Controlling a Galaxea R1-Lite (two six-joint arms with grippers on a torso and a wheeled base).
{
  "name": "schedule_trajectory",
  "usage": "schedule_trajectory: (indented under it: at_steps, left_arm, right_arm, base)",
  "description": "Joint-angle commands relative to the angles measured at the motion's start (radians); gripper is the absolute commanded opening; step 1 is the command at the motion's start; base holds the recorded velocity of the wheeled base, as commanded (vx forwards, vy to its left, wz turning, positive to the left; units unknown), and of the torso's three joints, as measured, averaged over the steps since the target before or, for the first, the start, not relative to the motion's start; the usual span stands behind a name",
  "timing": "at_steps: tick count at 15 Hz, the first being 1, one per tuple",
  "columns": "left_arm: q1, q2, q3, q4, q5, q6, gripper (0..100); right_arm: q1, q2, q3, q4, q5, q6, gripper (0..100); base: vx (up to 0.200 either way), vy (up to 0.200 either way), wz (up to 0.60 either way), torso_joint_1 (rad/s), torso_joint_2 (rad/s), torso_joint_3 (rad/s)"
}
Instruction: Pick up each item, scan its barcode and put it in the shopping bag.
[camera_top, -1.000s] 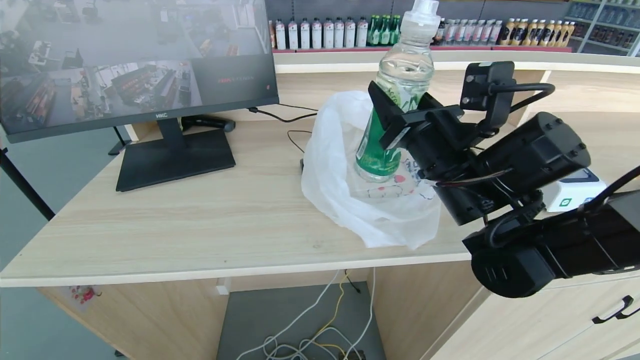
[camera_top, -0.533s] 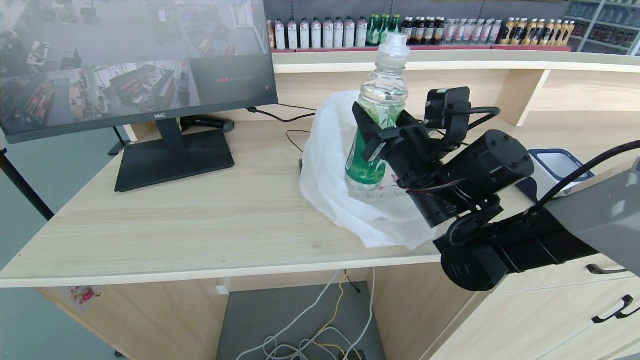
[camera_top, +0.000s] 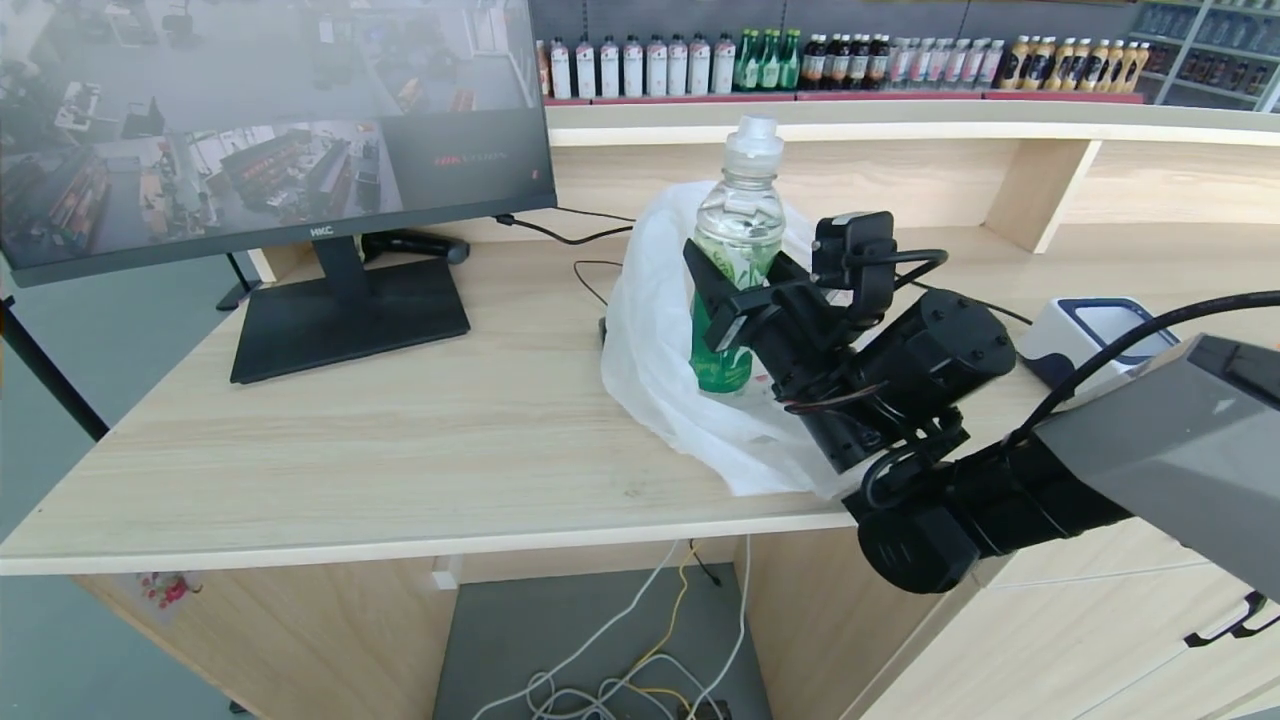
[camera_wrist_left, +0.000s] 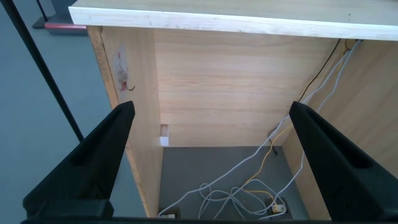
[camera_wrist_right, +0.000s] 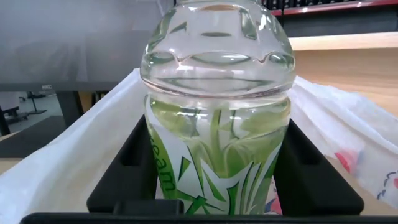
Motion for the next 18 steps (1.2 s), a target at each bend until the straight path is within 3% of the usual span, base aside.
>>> schedule_trajectory:
  at_steps: [1,18]
  left_arm:
    - [0.0,0.0,0.0,0.0,0.0,0.0,100]
    - [0.0,0.0,0.0,0.0,0.0,-0.001,100]
  right_arm:
    - [0.0,0.015,0.014,0.002,0.0,0.0,0]
    - [0.008,0.023,0.049,0.002,-0.003,-0.001,0]
  base:
    - [0.0,0.0,0.0,0.0,0.0,0.0]
    - [0.0,0.0,0.0,0.0,0.0,0.0]
